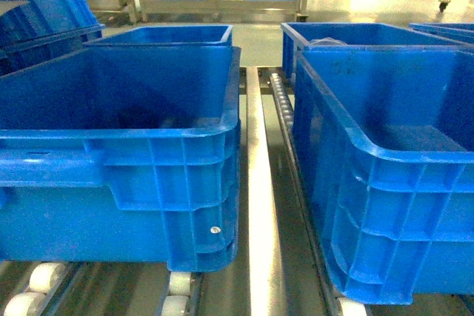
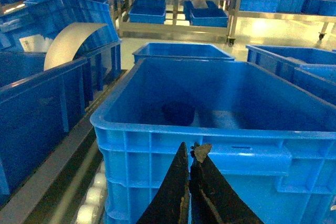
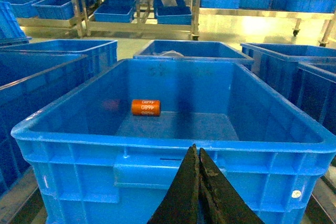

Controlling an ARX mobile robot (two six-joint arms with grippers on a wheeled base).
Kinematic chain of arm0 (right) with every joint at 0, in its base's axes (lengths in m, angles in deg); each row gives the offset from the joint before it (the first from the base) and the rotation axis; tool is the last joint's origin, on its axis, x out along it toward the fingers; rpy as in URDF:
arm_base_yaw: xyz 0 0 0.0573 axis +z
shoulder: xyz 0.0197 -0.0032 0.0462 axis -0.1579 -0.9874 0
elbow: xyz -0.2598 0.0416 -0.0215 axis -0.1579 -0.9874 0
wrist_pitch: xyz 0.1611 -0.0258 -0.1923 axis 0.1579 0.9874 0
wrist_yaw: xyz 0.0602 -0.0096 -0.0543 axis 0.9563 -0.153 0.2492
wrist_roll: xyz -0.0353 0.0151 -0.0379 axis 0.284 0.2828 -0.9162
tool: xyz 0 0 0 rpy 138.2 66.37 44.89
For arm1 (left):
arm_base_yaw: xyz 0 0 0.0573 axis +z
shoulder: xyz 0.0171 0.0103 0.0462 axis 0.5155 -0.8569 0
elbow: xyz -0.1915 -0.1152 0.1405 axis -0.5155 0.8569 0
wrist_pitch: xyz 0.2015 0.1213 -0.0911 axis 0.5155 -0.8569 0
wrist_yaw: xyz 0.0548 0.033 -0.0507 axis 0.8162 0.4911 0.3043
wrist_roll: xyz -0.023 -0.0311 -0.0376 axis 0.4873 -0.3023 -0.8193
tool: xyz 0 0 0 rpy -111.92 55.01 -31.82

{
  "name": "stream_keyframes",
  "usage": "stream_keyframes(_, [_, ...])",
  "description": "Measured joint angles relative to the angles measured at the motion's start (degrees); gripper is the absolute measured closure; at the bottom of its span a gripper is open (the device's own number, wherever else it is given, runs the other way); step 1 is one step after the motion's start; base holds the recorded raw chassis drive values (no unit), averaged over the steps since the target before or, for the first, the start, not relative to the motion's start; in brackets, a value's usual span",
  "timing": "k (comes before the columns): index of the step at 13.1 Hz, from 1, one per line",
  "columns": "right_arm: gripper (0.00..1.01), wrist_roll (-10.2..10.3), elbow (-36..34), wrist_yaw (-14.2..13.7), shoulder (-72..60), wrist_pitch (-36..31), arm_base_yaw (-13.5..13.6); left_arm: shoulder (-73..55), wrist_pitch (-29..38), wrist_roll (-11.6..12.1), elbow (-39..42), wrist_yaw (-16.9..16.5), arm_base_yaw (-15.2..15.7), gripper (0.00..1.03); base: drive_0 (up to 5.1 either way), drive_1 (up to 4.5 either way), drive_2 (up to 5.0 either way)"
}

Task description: Sort blue parts and orange caps into right shelf containers

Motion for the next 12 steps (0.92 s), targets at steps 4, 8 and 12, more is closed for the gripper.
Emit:
stream_keyframes(4, [1.00,0.00,0.02,0.00,11.54,11.34,0.00,4.17,-3.98,0.00,0.00,-0.07,0.00,1.01,0.0,0.00,0.0])
stream_keyframes(8, [1.00,0.00,0.02,-0.04,11.41,11.80,0.00,13.49,-14.71,0.11,-0.02,0.11,0.00,1.01,0.0,0.00,0.0])
stream_keyframes(12, [0.65,0.00,0.02,-0.04,11.41,11.96,0.00,13.49,-14.43,0.17,-0.02,-0.02,0.00,0.70,0.0,0.00,0.0])
